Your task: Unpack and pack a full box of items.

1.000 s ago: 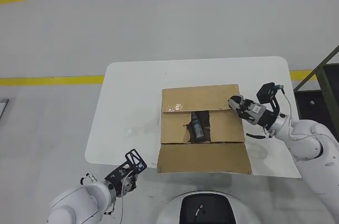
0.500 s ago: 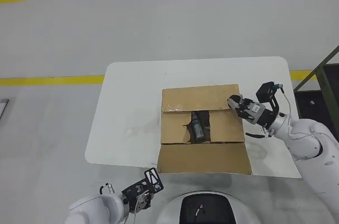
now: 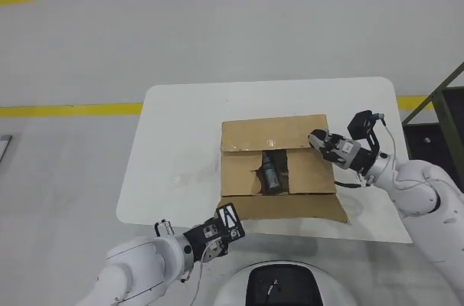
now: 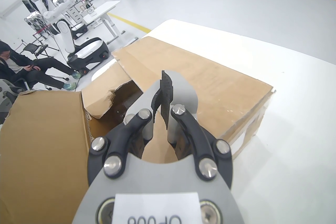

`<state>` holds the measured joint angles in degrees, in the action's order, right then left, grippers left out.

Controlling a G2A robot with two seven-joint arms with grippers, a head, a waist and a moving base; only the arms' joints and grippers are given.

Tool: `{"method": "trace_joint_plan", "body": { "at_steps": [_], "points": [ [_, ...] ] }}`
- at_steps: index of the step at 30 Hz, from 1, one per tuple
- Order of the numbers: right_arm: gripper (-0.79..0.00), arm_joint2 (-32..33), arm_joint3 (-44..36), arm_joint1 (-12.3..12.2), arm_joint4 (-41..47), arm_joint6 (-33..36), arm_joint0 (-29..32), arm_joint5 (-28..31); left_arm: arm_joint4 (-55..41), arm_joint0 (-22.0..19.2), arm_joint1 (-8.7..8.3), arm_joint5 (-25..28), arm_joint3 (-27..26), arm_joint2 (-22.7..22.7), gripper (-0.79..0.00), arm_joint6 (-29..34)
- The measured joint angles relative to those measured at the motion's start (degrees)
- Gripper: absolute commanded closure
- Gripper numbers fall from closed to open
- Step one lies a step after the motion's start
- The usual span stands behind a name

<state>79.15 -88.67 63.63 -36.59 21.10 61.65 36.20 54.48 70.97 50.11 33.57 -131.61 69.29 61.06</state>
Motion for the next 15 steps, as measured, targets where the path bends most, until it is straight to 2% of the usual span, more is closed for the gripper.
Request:
{"method": "trace_joint_plan", "body": {
  "at_steps": [2, 4, 6, 8, 11, 15],
  "points": [
    [0.000, 0.13, -0.07, -0.06, 0.49, 0.28, -0.20, 0.00, -0.01, -2.48, 0.33, -0.57, 1.17, -1.58, 0.000, -0.09],
    [0.000, 0.44, -0.25, -0.12, 1.49, 0.48, -0.41, -0.18, 0.10, -4.82, 0.69, -1.40, 2.30, -3.04, -0.043, -0.67],
    [0.000, 0.76, -0.45, -0.18, 2.50, 0.84, -0.64, -0.45, 0.31, -6.71, 1.00, -1.97, 3.29, -4.23, -0.034, -1.07],
    [0.000, 1.19, -0.77, -0.29, 3.10, 1.36, -1.06, -0.71, 0.71, -8.89, 1.36, -2.58, 4.40, -5.47, -0.077, -1.68],
    [0.000, 1.83, -1.30, -0.39, 4.46, 1.67, -1.66, -1.49, 1.50, -11.91, 1.91, -3.89, 6.26, -7.02, -0.022, -2.51],
    [0.000, 2.93, -2.69, -0.56, 5.91, 2.17, -2.41, -2.79, 2.37, -15.70, 2.68, -5.72, 9.05, -9.07, 0.000, -3.17]
  ]
}}
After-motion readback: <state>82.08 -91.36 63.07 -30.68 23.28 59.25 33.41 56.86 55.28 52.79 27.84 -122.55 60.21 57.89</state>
